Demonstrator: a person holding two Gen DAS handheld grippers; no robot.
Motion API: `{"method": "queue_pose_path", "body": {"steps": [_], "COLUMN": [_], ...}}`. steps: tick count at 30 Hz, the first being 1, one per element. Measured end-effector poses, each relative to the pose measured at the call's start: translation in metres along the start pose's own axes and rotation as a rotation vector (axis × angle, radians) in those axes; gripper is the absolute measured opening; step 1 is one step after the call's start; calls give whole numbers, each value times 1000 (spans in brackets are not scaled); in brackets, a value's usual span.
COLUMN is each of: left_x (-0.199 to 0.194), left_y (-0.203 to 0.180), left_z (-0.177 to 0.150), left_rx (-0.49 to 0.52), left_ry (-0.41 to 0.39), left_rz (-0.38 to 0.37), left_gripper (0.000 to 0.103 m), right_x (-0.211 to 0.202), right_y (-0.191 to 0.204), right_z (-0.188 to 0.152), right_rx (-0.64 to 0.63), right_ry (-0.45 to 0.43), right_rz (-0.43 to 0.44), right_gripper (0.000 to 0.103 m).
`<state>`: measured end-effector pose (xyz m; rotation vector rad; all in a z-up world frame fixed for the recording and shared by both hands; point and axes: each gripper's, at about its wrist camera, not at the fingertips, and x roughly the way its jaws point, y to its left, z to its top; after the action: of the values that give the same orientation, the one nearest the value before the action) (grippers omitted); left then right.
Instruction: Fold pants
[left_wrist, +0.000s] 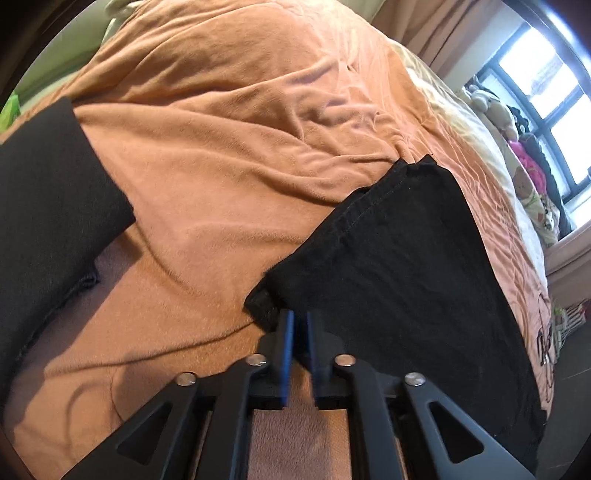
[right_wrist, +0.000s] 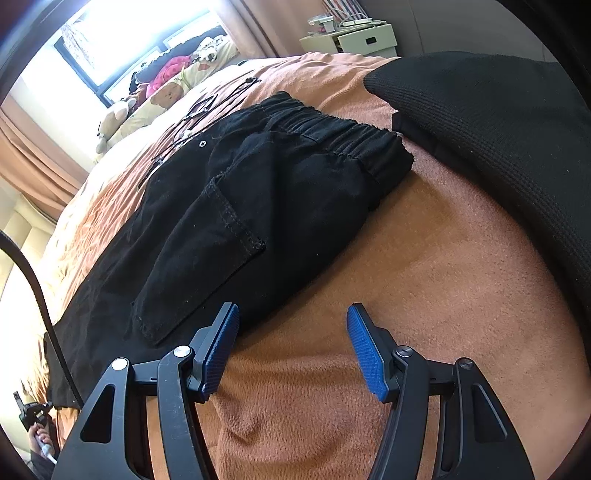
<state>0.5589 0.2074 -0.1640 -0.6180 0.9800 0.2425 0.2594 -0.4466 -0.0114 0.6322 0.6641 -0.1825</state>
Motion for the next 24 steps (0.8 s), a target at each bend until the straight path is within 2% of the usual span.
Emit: {"method": "queue_pose_path", "body": {"steps": [2, 3, 11, 15, 18, 24], "left_x": [-1, -2, 18, 23, 27, 29], "left_y": [2, 2, 4, 5, 7, 10], "left_z": [-5, -6, -17, -16, -12, -7], "left_rx": [-14, -15, -64, -66, -90, -128], "left_ry": [4, 3, 50, 13, -18, -59], "left_rz": [-23, -25, -57, -63, -77, -100], "left_gripper": [48, 50, 50, 50, 50, 49], "right_x": [-1, -2, 0, 2, 4, 16], "right_y": [-2, -3, 2, -3, -6, -21], "right_z": [-2, -2, -3, -3, -1, 7], "right_rx": [-4, -6, 8, 41, 63, 152], "right_ry": [3, 6, 17, 12, 4, -43], "right_rz": [5, 5, 29, 55, 58, 126], "right_gripper": [59, 59, 59, 65, 65, 65]}}
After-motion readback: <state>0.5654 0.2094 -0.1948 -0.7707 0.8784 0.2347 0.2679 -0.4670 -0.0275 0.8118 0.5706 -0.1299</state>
